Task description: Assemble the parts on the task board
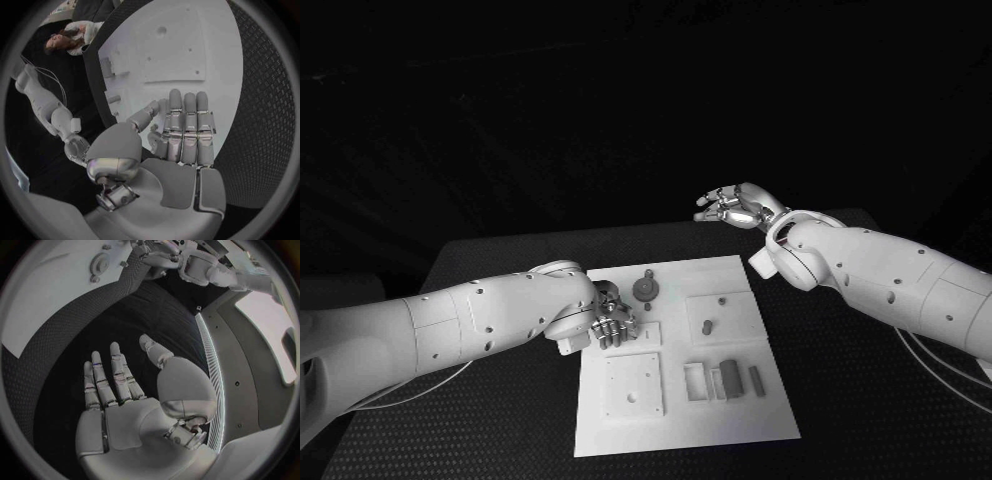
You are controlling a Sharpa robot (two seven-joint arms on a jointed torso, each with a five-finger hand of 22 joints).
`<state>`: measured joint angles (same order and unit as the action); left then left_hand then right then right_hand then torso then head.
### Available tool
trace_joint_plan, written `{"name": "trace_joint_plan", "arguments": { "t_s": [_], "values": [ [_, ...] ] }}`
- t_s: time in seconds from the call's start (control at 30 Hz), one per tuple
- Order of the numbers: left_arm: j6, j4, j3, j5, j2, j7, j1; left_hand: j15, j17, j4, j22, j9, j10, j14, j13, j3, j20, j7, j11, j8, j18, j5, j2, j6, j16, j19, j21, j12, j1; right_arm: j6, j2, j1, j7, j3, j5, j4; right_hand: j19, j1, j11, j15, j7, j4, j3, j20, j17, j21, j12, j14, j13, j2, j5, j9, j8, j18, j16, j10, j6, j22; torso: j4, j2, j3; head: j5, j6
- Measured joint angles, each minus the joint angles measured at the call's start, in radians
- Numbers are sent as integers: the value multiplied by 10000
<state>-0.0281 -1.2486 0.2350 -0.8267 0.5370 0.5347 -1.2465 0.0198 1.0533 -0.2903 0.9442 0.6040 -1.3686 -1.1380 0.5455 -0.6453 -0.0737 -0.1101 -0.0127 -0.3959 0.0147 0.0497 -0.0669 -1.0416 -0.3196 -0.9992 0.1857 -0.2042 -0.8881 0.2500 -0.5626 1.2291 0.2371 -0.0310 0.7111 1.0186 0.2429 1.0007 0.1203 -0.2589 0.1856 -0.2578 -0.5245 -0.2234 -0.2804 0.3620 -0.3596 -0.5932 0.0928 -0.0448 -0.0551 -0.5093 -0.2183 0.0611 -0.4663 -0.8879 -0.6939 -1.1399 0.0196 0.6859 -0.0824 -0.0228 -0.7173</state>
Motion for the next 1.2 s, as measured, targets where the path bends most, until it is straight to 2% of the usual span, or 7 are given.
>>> {"name": "trace_joint_plan", "arguments": {
  "t_s": [0.37, 0.53, 0.97, 1.13, 1.2],
  "values": [
    [-3, 65, -1, -21, -89, 55, -6, 0, 69, 40, 86, 42, 20, 0, 44, 42, -18, 21, 21, 0, -1, -5, -58, -20, 0, -19, -27, -70, 58, 0, 8, 0, -12, 0, 43, 10, 0, 0, -17, 0, 4, 28, 28, 0, -2, 0, 0, 0, -9, 0, 0, 9, 0, 0, 0, 17, 7, -16, 2, 2, -4, 13, -22],
    [-43, 115, -2, -43, -143, 103, -6, 0, 93, 81, 114, 58, 23, 0, 62, 83, -32, 6, 24, -1, -1, -5, 25, -77, 0, -37, 13, -71, 161, 0, 8, 0, -14, 0, 54, 18, 0, 0, -21, 0, 8, 28, 28, 0, -2, 0, 0, 0, -9, 0, 0, 19, 0, 0, 0, 22, 8, -21, 0, 1, -4, 4, -31],
    [-71, 145, -32, -160, -189, 145, 30, 0, 116, 90, 135, 77, 22, 0, 73, 104, -26, 89, 24, 0, -2, -6, 40, -160, 0, -73, -27, -71, 176, 1, -6, 0, -46, 0, 67, 36, -146, 0, -20, 1, 6, 44, 44, -37, -13, -66, 0, 70, -64, 0, 0, 63, -44, 1, 46, 20, -1, -108, -7, -4, 1, 29, -64],
    [-70, 130, -32, -197, -187, 152, 32, 0, 130, 103, 157, 101, 20, 0, 84, 118, 2, 158, 24, 1, -2, -7, 160, -229, -1, -32, -27, -71, 295, 1, -5, 0, -57, 0, 69, 35, -199, 0, -19, 1, 4, 55, 55, -19, -13, -66, 0, 70, -77, 0, 0, 74, -44, 2, 46, 20, -7, -123, -11, -3, 2, 37, -69],
    [-66, 130, -32, -207, -185, 152, 34, 1, 152, 174, 174, 114, 47, 0, 83, 293, 2, 377, 49, 3, -1, -6, 339, -448, -1, -32, -27, -71, 475, 1, 0, 0, -60, 1, 70, 30, -199, 0, -19, 1, 6, 55, 55, -19, -16, -66, 0, 70, -77, 0, 0, 74, -44, 2, 45, 19, -8, -138, -12, -3, 2, 38, -68]
  ]
}}
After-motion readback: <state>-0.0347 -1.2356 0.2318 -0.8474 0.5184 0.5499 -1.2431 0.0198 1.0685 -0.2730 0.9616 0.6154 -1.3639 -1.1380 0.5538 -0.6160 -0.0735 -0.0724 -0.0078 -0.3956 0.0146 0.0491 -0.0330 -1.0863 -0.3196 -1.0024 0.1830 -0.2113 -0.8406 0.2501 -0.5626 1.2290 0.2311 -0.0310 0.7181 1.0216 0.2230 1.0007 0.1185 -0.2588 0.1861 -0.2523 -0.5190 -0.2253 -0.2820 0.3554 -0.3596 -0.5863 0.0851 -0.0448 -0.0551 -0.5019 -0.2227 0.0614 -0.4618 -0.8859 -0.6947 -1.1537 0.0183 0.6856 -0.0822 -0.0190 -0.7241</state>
